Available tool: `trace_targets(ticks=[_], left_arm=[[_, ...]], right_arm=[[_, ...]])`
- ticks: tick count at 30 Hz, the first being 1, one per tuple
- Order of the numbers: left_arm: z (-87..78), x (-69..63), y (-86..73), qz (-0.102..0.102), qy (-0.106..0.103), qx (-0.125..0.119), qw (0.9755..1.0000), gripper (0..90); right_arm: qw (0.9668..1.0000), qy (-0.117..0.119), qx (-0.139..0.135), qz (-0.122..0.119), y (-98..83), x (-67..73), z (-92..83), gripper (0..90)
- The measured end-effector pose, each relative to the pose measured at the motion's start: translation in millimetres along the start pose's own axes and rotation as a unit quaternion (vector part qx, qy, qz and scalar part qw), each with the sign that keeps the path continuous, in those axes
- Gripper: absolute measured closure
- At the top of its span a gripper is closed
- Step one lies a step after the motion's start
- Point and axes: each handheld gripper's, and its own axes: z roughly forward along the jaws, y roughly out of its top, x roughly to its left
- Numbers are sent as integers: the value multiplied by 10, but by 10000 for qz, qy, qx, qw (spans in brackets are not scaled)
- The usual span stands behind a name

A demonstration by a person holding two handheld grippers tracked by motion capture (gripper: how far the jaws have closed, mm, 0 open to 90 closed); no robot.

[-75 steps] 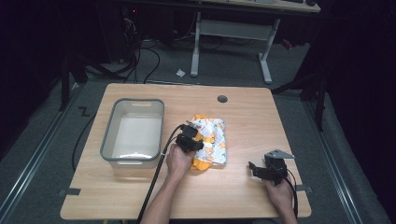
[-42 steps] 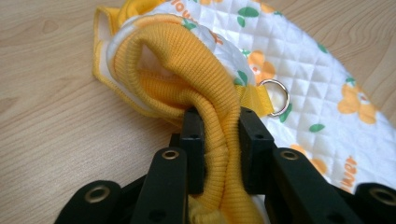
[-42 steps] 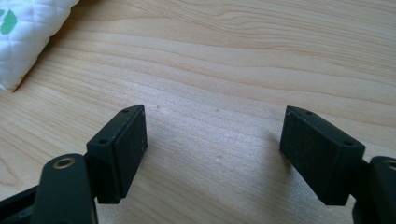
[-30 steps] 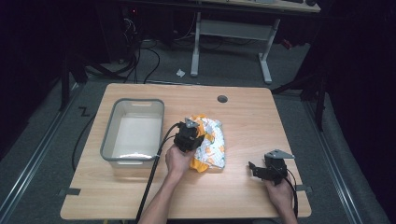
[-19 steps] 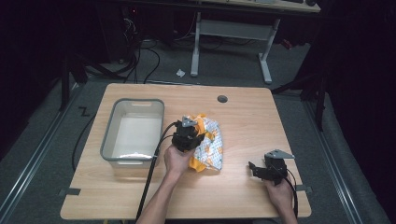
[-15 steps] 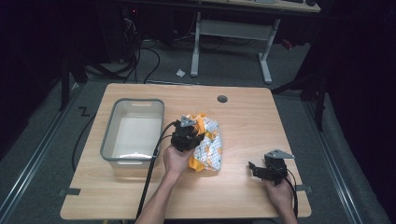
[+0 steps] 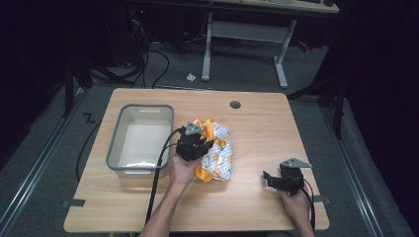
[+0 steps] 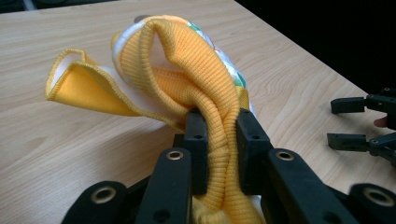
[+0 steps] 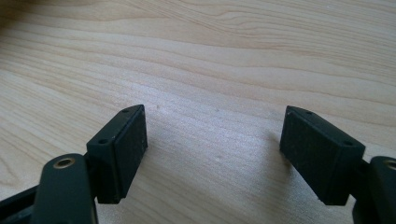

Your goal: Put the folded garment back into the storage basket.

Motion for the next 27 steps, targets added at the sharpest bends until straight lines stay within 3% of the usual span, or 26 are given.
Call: trace_targets(ticks=[7,27], left_arm=[[-128,25,16,-23,-93,-104,9999,776],[-464,175,96,-125,-50,-393,9991,776]], right_arm=[[10000,0,2,0,0,0,0,232],[10000,0,2,4,0,1,0,232]])
